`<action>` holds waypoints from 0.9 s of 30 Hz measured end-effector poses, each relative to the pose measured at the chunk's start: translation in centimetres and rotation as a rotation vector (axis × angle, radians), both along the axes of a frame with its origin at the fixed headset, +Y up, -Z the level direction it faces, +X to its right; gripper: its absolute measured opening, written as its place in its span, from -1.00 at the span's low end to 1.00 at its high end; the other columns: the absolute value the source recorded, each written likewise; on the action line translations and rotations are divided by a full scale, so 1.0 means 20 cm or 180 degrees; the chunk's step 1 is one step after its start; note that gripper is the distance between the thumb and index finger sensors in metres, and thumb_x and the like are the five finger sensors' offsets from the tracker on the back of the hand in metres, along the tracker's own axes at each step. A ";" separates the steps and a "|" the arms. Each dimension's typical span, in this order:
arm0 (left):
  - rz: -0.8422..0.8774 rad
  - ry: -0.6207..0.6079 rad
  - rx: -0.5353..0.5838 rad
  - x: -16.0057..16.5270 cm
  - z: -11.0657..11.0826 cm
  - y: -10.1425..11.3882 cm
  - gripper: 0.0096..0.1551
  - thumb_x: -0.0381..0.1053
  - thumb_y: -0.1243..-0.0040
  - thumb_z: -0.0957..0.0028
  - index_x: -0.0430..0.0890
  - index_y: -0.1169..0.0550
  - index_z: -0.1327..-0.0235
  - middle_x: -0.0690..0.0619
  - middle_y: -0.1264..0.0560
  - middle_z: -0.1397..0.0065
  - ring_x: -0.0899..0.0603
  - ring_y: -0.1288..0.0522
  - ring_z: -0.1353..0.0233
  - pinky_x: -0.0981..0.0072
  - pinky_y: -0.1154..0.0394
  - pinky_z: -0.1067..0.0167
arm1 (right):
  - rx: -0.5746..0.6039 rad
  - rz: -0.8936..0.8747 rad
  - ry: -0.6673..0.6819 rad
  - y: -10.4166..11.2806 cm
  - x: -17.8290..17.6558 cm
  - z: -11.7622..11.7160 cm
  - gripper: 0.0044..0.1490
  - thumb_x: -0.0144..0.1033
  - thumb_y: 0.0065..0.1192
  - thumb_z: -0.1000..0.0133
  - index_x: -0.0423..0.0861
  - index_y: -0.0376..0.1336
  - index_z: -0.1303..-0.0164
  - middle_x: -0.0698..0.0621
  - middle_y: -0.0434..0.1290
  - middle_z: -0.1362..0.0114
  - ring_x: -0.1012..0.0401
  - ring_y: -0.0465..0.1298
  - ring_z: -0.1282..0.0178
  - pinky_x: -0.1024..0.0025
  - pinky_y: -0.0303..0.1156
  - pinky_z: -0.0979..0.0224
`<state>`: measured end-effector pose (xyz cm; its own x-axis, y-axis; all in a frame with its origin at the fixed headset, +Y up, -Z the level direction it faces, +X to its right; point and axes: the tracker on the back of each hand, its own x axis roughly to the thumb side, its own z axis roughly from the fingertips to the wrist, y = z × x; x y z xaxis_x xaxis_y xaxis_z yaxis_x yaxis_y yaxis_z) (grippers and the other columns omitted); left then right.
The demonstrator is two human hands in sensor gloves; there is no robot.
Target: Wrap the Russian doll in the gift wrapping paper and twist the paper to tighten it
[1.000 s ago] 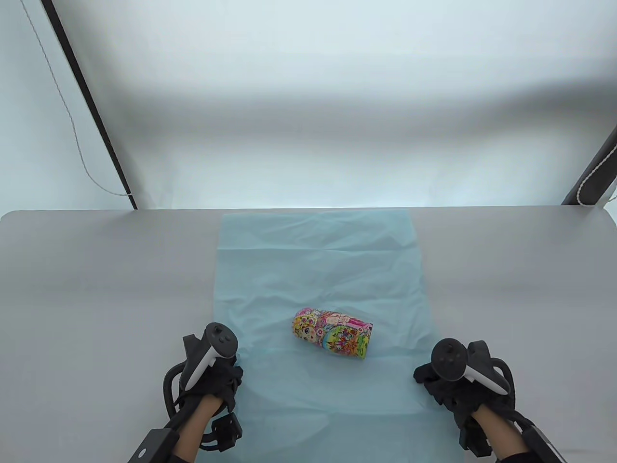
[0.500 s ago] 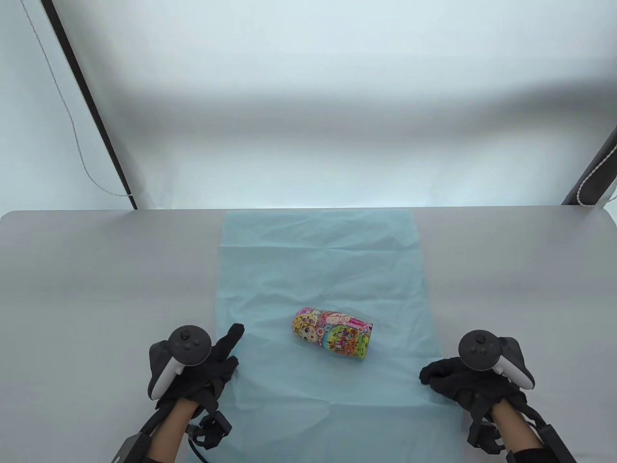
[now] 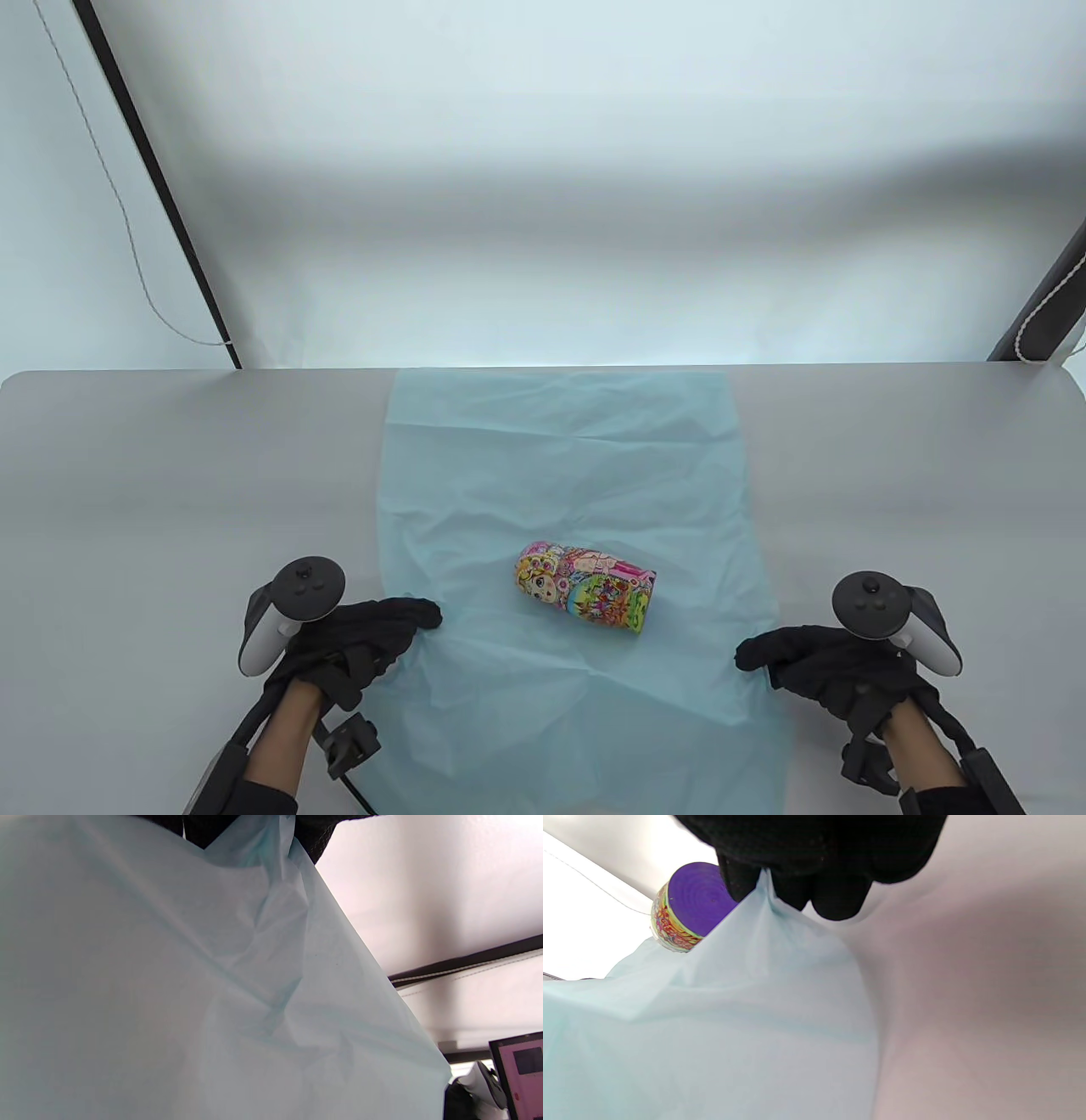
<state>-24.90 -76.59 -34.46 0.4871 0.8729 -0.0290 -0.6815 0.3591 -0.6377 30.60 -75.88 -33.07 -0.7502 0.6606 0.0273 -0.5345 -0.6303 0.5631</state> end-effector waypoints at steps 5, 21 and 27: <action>0.0148 -0.0322 -0.0302 -0.03 0.01 -0.02 -0.32 -0.18 0.01 -0.26 -0.02 -0.18 -0.69 -0.02 -0.31 -0.76 -0.29 -0.11 -0.74 -0.41 -0.14 -0.44 | 0.0175 0.0152 0.0027 -0.01 -0.04 0.00 -0.38 -0.45 0.48 -0.28 0.20 0.33 -0.53 0.12 0.57 -0.47 0.12 0.47 -0.60 0.15 0.42 -0.51; -0.1177 0.0563 0.0490 0.08 -0.02 0.03 -0.46 -0.02 -0.43 -0.16 0.02 -0.51 -0.41 0.03 -0.74 -0.26 -0.09 -0.59 -0.39 -0.02 -0.45 -0.27 | 0.0896 0.0531 -0.0304 -0.01 -0.08 0.01 -0.45 -0.05 0.52 -0.14 0.14 0.45 -0.36 0.07 0.72 -0.15 0.14 0.66 -0.24 0.20 0.54 -0.32; -0.1205 0.0755 0.0528 0.07 -0.01 0.04 -0.53 0.04 -0.39 -0.19 0.12 -0.55 -0.36 0.00 -0.75 -0.22 -0.11 -0.50 -0.41 -0.18 -0.32 -0.39 | 0.0730 0.0300 -0.0554 -0.01 -0.05 0.01 -0.50 -0.06 0.49 -0.17 0.17 0.47 -0.33 -0.12 0.44 -0.43 0.05 0.52 -0.33 0.07 0.44 -0.44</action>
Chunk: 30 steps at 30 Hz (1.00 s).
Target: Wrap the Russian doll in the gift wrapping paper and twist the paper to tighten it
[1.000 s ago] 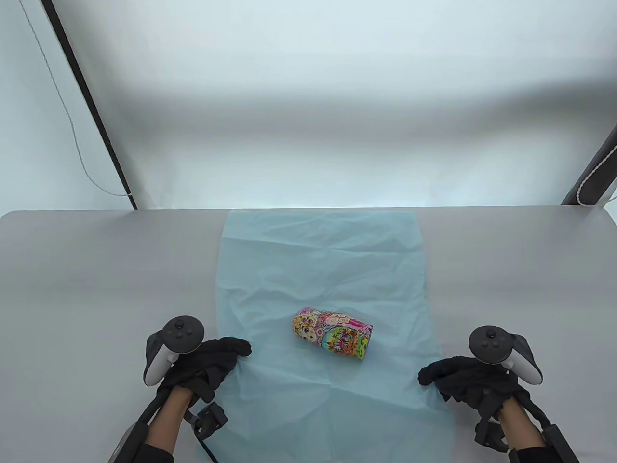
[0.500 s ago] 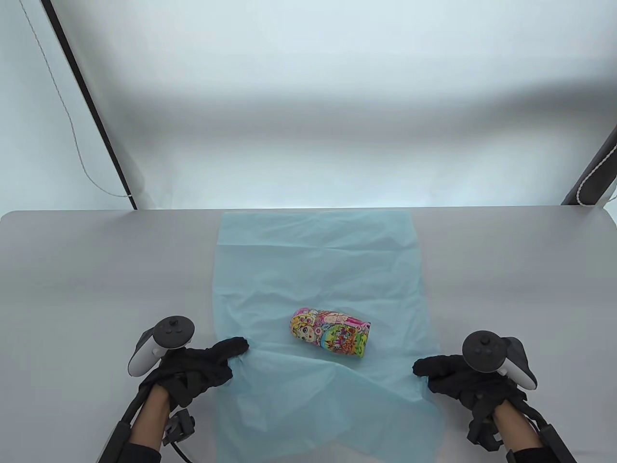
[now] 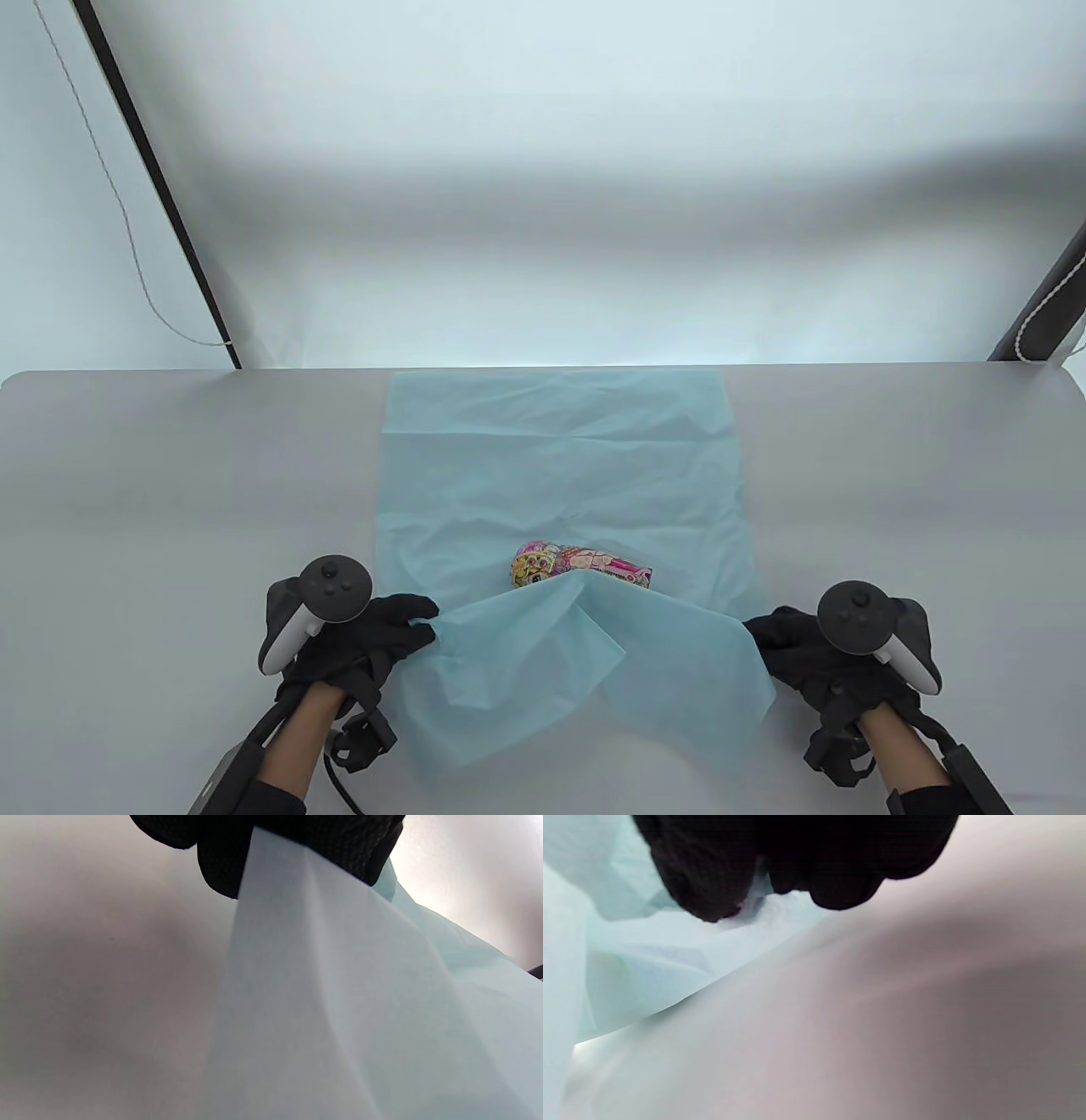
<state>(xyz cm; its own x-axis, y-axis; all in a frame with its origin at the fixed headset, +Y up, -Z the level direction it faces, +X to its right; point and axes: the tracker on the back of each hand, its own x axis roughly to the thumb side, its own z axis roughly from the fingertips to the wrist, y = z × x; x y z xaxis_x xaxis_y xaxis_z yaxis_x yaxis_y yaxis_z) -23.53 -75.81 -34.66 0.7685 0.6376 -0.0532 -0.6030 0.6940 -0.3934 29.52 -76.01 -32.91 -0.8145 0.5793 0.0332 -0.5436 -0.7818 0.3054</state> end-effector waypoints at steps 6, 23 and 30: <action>0.0141 0.0291 0.0007 0.01 0.01 0.00 -0.57 0.02 -0.36 -0.20 0.12 -0.57 -0.34 -0.07 -0.72 -0.22 -0.21 -0.42 -0.45 -0.37 -0.14 -0.44 | 0.0173 -0.0227 0.0091 -0.01 0.00 0.00 -0.47 -0.15 0.39 -0.22 -0.02 0.42 -0.40 -0.33 -0.16 -0.86 -0.25 -0.14 -0.75 -0.23 0.02 -0.73; 0.0784 -0.0165 0.0193 -0.01 0.00 -0.01 -0.58 0.00 -0.37 -0.18 0.00 -0.53 -0.27 0.36 0.00 -0.81 -0.22 0.39 -0.70 -0.32 0.35 -0.49 | 0.0280 -0.0559 0.0270 -0.02 0.01 -0.02 -0.48 -0.17 0.22 -0.29 0.09 0.24 -0.48 -0.16 0.45 -0.69 -0.04 0.42 -0.70 -0.20 0.18 -0.71; 0.0742 -0.0166 0.0034 -0.03 0.00 -0.03 -0.58 0.01 -0.32 -0.21 0.05 -0.53 -0.31 -0.12 -0.46 -0.65 -0.35 0.20 -0.72 -0.38 0.36 -0.44 | 0.0200 -0.0378 0.0277 -0.02 0.00 -0.02 -0.47 -0.16 0.15 -0.32 0.07 0.18 -0.51 -0.17 0.57 -0.53 -0.01 0.60 -0.48 -0.08 0.38 -0.59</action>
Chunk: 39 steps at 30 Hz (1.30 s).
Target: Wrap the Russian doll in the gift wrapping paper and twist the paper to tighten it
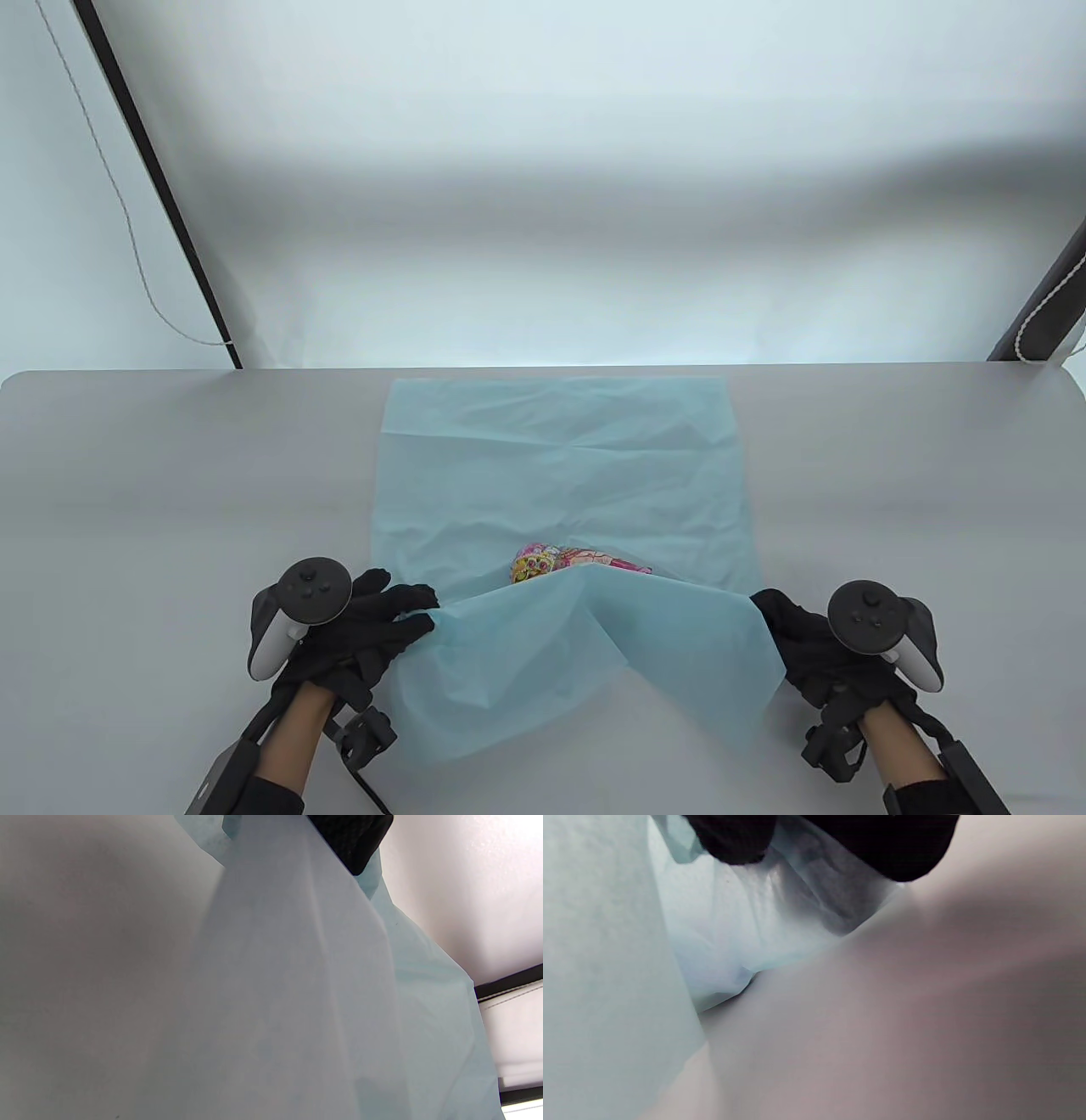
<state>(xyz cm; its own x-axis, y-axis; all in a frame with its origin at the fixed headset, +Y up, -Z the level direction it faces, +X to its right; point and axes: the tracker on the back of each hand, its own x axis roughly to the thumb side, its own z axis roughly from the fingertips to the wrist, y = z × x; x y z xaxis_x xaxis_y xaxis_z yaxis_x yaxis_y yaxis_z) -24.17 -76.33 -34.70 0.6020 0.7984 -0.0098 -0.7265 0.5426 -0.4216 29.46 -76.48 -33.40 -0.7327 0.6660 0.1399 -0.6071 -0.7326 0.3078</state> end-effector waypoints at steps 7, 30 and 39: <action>-0.0078 -0.0146 -0.0213 -0.01 0.00 -0.01 -0.56 0.04 -0.30 -0.21 -0.03 -0.54 -0.31 -0.17 -0.67 -0.38 -0.34 -0.19 -0.68 -0.48 0.24 -0.41 | -0.0127 -0.0054 -0.0016 0.01 0.02 -0.01 -0.45 -0.14 0.12 -0.35 -0.04 0.17 -0.52 -0.14 0.65 -0.37 0.11 0.70 -0.24 0.05 0.51 -0.43; 0.0865 0.0594 -0.1534 -0.07 0.00 -0.10 -0.52 0.11 -0.28 -0.27 -0.27 -0.62 -0.14 -0.06 -0.82 0.09 -0.18 -0.62 -0.28 -0.32 -0.26 -0.33 | -0.1237 -0.1339 -0.1192 -0.08 0.02 -0.04 -0.41 0.01 0.27 -0.39 -0.32 0.42 -0.14 -0.04 0.78 0.18 0.24 0.75 0.34 0.20 0.64 -0.01; 0.0490 0.1281 -0.1934 -0.07 -0.06 -0.09 -0.50 0.15 -0.27 -0.26 -0.25 -0.62 -0.13 -0.02 -0.82 0.16 -0.19 -0.65 -0.20 -0.31 -0.31 -0.27 | -0.1309 -0.0895 -0.1720 -0.06 -0.04 -0.11 -0.44 0.00 0.29 -0.40 -0.32 0.47 -0.01 -0.04 0.77 0.25 0.21 0.73 0.39 0.16 0.63 0.01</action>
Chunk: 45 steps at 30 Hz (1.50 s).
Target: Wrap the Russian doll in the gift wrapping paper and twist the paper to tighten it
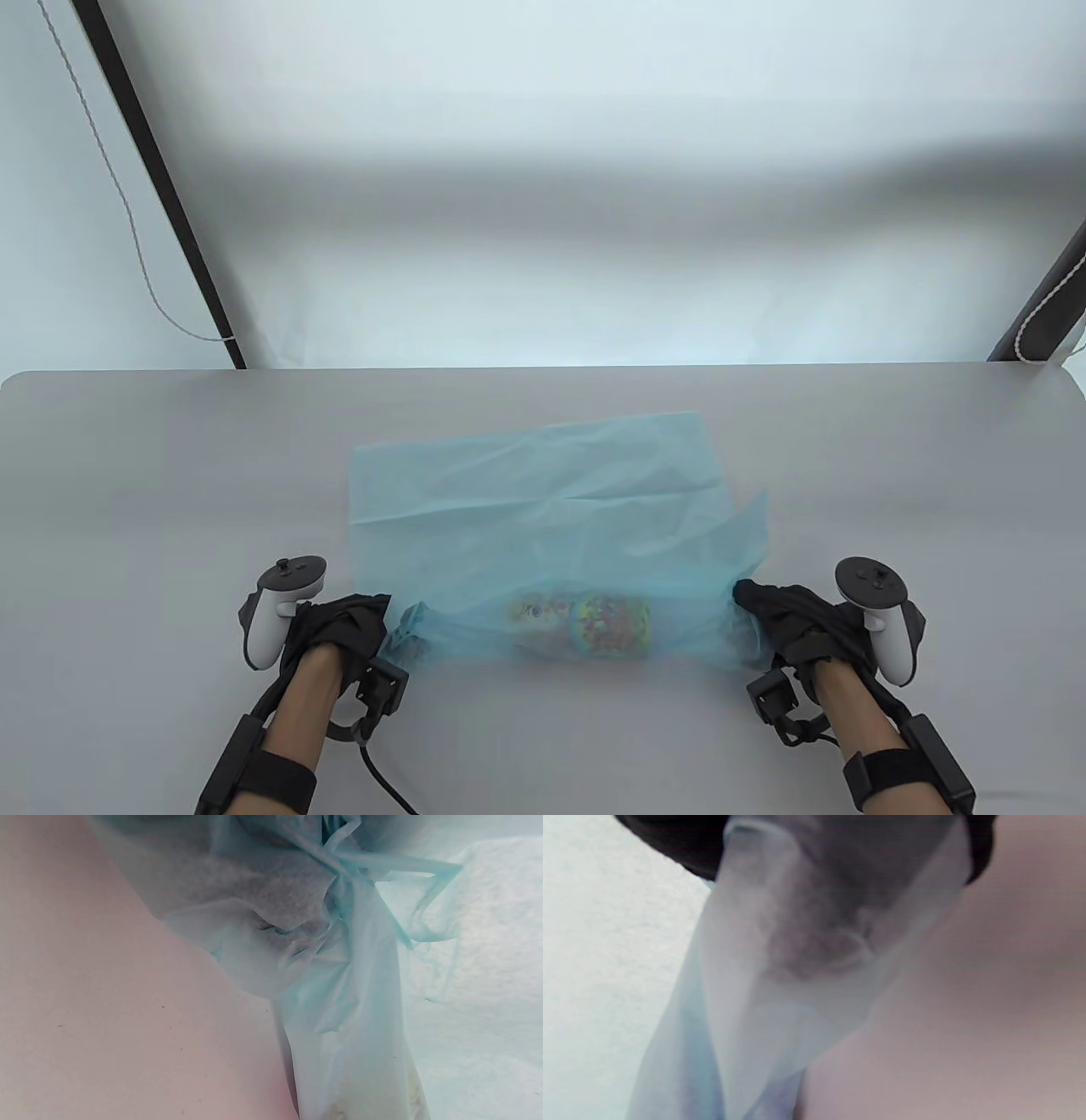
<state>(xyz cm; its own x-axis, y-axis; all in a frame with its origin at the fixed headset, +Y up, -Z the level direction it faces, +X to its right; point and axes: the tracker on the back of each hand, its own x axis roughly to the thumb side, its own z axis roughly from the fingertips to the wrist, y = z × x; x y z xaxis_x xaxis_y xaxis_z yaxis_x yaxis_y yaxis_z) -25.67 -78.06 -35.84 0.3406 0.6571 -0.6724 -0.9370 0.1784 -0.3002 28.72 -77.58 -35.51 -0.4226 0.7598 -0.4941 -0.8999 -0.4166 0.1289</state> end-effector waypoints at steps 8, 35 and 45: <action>0.0029 0.0023 -0.0123 -0.02 -0.02 -0.03 -0.39 0.18 -0.19 -0.30 -0.28 -0.52 -0.31 0.02 -0.80 0.15 -0.17 -0.65 -0.20 -0.28 -0.33 -0.26 | 0.0133 0.0990 0.0145 0.03 -0.05 -0.02 -0.43 0.06 0.31 -0.39 -0.28 0.47 -0.01 -0.01 0.77 0.24 0.22 0.73 0.38 0.16 0.63 -0.01; -0.0723 0.0288 0.1800 -0.30 0.11 0.41 -0.12 0.22 0.17 -0.34 -0.21 0.10 -0.70 -0.44 -0.08 -0.75 -0.53 0.15 -0.68 -0.53 0.08 -0.43 | 0.1173 0.1928 0.0161 0.39 -0.05 0.03 0.02 0.21 0.19 -0.38 -0.32 0.06 -0.76 -0.54 0.22 -0.71 -0.30 0.39 -0.56 -0.30 0.28 -0.55; -0.2020 -0.1194 0.2957 0.22 0.36 0.74 -0.04 0.31 0.08 -0.31 -0.16 0.08 -0.73 -0.41 0.07 -0.80 -0.53 0.23 -0.70 -0.53 0.18 -0.43 | 0.2214 0.2240 0.1145 0.66 -0.47 0.24 0.01 0.21 0.25 -0.34 -0.23 0.10 -0.78 -0.45 0.19 -0.79 -0.37 0.15 -0.73 -0.42 0.08 -0.64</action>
